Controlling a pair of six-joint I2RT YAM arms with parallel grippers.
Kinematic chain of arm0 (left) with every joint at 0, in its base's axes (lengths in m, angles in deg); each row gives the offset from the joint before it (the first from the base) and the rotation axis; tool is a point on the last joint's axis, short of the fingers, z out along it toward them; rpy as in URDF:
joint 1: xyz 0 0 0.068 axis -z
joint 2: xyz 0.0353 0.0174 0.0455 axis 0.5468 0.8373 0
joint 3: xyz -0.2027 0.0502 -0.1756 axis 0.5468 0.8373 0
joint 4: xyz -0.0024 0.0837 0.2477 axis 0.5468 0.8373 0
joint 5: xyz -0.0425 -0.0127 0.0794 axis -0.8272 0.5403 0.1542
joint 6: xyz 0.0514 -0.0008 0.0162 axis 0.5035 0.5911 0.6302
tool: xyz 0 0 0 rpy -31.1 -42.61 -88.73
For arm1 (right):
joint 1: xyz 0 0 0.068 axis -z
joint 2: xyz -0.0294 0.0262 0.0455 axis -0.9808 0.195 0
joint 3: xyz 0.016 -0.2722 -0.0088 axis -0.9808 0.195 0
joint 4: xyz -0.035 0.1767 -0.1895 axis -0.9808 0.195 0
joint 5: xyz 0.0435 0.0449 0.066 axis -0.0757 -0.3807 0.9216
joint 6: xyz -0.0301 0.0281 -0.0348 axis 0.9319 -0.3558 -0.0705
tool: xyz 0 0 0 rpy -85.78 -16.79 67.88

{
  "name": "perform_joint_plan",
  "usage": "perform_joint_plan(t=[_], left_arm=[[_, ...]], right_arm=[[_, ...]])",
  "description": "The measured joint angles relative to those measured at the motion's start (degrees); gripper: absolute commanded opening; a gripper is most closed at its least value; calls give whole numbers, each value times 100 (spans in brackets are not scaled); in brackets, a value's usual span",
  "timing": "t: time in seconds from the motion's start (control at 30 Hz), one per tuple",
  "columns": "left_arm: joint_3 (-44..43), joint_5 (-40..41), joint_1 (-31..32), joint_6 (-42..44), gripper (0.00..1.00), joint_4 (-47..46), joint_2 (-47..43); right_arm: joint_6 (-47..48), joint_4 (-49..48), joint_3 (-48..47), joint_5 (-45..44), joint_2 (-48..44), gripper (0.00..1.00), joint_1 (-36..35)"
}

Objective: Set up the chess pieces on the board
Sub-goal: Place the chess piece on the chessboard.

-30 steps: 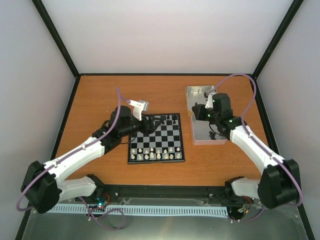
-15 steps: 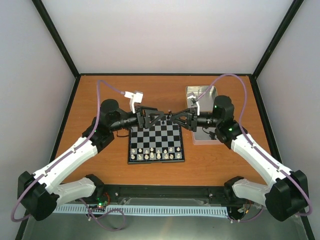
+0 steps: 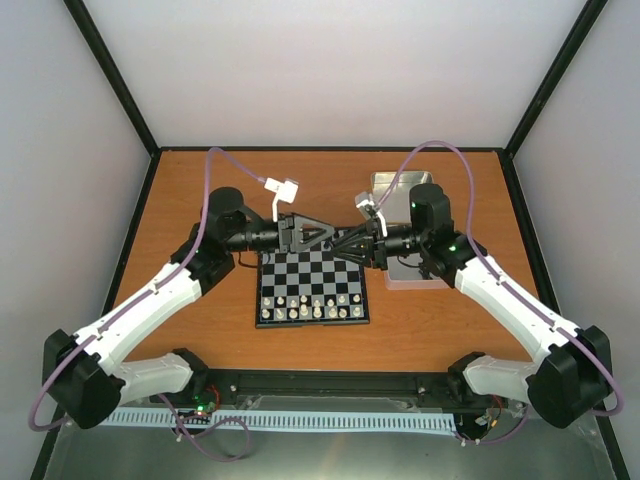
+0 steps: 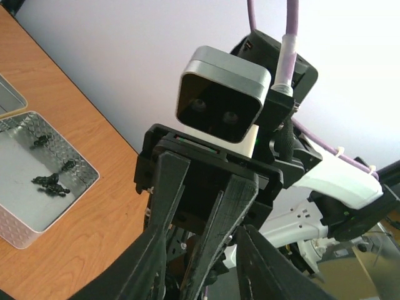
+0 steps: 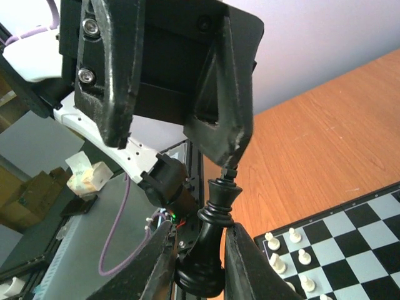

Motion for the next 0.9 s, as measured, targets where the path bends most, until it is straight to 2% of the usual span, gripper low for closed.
perform_joint_plan(t=[0.03, 0.1, 0.13, 0.37, 0.57, 0.7, 0.9], left_arm=[[0, -74, 0, -4, 33, 13, 26], [0, -166, 0, 17, 47, 92, 57], [-9, -192, 0, 66, 50, 188, 63], [-109, -212, -13, 367, 51, 656, 66], [-151, 94, -66, 557, 59, 944, 57], [-151, 407, -98, 623, 59, 1078, 35], [-179, 127, -98, 748, 45, 1078, 37]], right_arm=[[52, 68, -9, 4, 22, 13, -2], [149, 190, -28, 11, 50, 13, -9], [184, 245, -44, 9, 57, 13, -9], [317, 522, -57, -22, 111, 12, -11], [485, 673, -96, 90, 109, 12, -20], [616, 721, -168, 168, 96, 13, -20], [699, 839, -223, 149, 37, 13, -22]])
